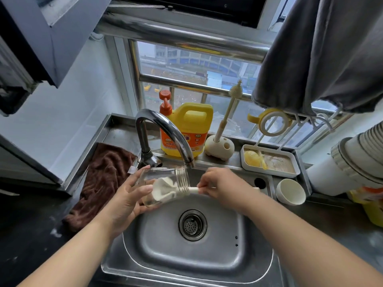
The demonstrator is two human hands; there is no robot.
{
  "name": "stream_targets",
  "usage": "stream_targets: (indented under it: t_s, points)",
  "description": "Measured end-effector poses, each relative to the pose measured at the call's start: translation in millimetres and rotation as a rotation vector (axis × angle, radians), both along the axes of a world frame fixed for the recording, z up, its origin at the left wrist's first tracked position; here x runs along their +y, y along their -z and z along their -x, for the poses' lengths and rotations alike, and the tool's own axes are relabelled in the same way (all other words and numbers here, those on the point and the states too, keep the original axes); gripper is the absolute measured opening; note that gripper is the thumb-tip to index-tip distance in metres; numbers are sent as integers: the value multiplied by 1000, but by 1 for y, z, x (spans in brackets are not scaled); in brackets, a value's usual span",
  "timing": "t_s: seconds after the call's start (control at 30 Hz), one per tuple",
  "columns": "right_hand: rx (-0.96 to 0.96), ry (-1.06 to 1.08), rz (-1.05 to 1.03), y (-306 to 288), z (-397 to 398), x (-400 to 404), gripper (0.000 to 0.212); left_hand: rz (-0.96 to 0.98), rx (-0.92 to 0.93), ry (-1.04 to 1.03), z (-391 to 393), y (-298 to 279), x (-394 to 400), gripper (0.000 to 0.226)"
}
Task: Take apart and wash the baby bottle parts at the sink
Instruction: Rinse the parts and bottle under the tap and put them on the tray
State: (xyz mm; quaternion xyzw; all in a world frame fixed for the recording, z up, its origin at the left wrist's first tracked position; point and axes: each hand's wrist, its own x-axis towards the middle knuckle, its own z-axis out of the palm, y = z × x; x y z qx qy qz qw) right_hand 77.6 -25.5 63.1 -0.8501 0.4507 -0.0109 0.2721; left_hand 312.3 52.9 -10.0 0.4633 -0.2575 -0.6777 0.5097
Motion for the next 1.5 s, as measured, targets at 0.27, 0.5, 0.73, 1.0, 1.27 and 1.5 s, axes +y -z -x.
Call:
stream_targets:
  t_s: [0.27, 0.5, 0.73, 1.0, 1.27, 1.5]
  points:
    - [-63, 32, 80, 8, -9, -2, 10, -18, -2, -29, 7, 0, -1, 111]
    - [-70, 66, 136, 2, 5, -11, 7, -42, -17, -55, 5, -2, 2, 114]
    - [60, -61, 21, 1, 16, -10, 10, -90, -72, -16, 7, -5, 7, 109]
    - [250, 221, 66, 3, 63, 3, 12, 42, -967, 27, 12, -21, 6, 96]
    - [150, 458, 37, 7, 96, 36, 8, 237, -1386, 169, 39, -35, -10, 105]
    - [100, 513, 19, 6, 108, 51, 7, 276, -1449, 219, 58, -46, -22, 107]
